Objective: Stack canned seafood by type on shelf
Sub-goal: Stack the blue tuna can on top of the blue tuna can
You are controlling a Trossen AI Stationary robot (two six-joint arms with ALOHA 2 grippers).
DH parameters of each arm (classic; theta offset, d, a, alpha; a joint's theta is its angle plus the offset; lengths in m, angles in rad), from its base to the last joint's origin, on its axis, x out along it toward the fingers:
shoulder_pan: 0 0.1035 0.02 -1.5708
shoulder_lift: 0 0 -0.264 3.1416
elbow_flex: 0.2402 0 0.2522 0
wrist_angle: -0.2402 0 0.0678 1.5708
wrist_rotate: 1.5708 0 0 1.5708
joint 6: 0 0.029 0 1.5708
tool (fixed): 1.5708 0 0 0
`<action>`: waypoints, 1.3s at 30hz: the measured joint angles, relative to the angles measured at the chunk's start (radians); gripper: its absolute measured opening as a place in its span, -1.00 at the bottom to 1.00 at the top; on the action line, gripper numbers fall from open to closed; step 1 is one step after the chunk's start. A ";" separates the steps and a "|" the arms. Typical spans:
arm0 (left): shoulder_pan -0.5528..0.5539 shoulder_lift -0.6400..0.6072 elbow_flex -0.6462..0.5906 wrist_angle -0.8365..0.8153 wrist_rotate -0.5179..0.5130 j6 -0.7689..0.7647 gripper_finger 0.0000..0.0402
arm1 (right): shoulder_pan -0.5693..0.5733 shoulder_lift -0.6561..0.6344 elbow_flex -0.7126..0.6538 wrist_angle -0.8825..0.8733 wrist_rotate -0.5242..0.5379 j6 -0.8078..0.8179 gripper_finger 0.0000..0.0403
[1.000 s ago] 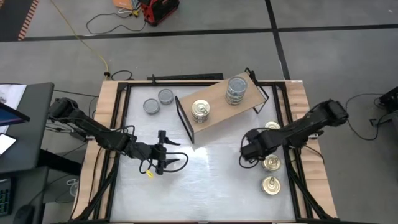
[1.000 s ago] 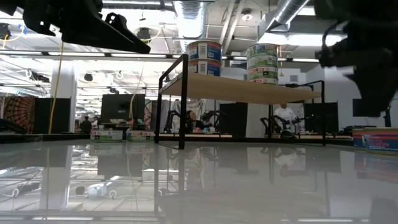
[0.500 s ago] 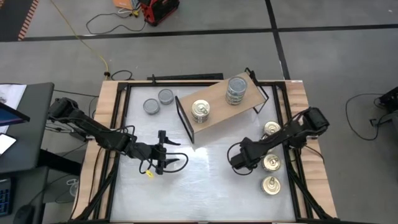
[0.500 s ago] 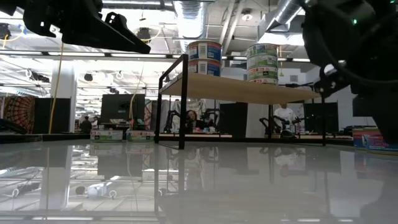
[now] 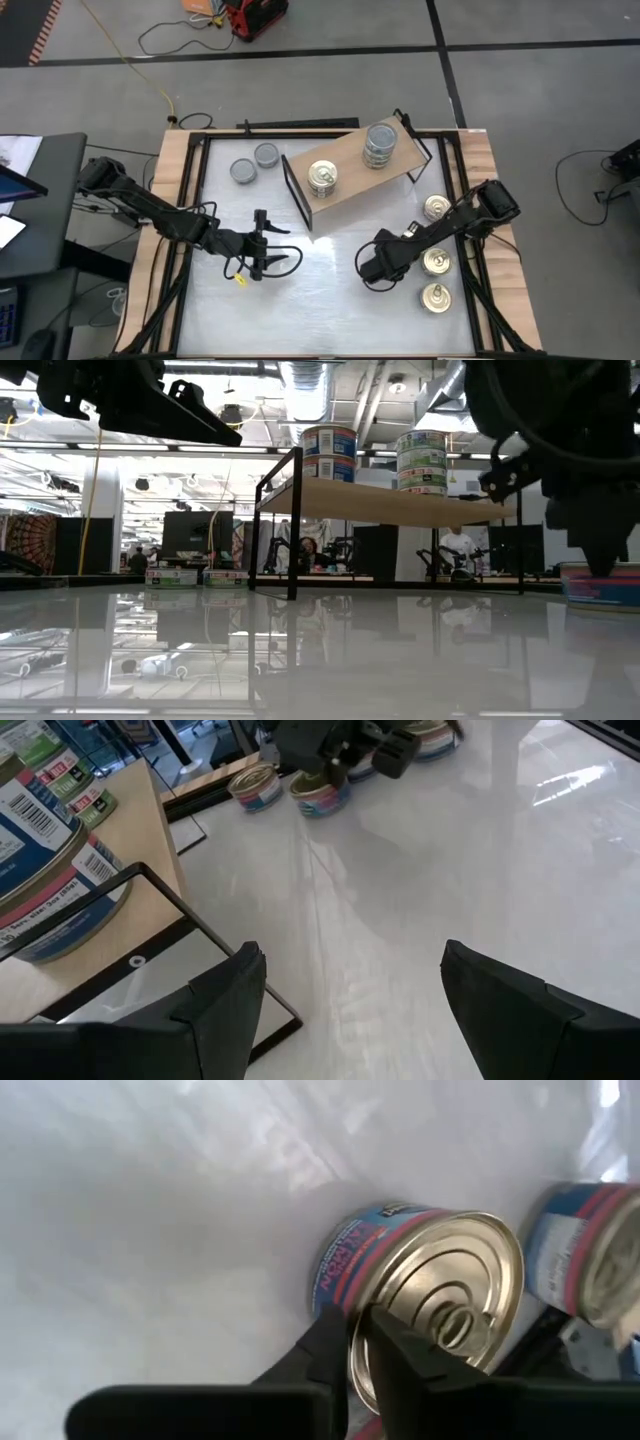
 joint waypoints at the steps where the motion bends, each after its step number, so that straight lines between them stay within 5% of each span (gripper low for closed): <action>1: 0.000 0.000 0.000 0.000 0.000 0.000 0.45 | 0.005 0.001 0.006 0.008 0.002 -0.001 -0.67; 12: 0.000 0.000 0.001 -0.001 0.002 -0.051 0.45 | 0.042 -0.004 0.009 0.206 0.114 -0.024 -0.68; 24: 0.000 0.000 0.001 0.000 0.002 -0.056 0.45 | 0.100 0.006 0.004 0.320 0.388 -0.240 -0.68; 39: 0.000 0.000 0.001 -0.004 0.021 -0.063 0.45 | 0.098 -0.127 0.071 0.244 0.421 -0.298 -0.67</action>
